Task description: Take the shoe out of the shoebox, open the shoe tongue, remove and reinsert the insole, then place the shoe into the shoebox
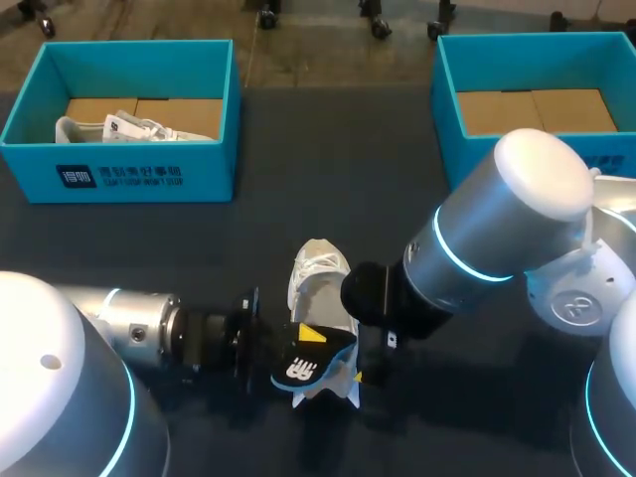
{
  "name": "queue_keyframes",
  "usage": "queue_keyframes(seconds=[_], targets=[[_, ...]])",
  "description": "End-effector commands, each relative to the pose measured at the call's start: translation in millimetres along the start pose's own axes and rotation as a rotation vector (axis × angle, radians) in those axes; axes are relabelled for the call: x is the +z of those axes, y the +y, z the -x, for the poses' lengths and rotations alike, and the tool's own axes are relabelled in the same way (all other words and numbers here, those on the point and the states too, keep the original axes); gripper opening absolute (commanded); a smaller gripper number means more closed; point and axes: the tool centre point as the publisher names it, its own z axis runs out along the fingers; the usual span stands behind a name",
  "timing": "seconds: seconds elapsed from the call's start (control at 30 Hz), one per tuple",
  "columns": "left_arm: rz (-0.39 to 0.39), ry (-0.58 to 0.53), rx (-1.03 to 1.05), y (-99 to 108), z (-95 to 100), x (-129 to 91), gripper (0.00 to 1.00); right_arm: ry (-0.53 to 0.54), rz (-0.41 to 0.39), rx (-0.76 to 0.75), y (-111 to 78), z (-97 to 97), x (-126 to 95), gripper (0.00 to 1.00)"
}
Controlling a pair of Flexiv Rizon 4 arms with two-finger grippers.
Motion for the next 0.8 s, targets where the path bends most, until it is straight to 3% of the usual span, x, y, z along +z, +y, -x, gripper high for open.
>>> queue_keyframes(seconds=[0.03, 0.5, 0.73, 0.8], targets=[[0.015, 0.0, -0.005, 5, 0.9, 4, 0.0, -0.002, 0.002, 0.0, -0.3, -1.2, 2, 1.0], [0.11, -0.003, -0.004, 20, 1.7, -2, 0.0, -0.002, 0.002, 0.0, -0.3, -1.2, 2, 1.0], [0.095, -0.011, -0.002, 7, 2.6, -5, 0.0, -0.002, 0.002, 0.0, -0.3, -1.2, 2, 1.0], [0.09, -0.01, 0.005, 2, 3.1, -6, 0.13, -0.002, 0.002, 0.0, -0.3, -1.2, 2, 1.0]])
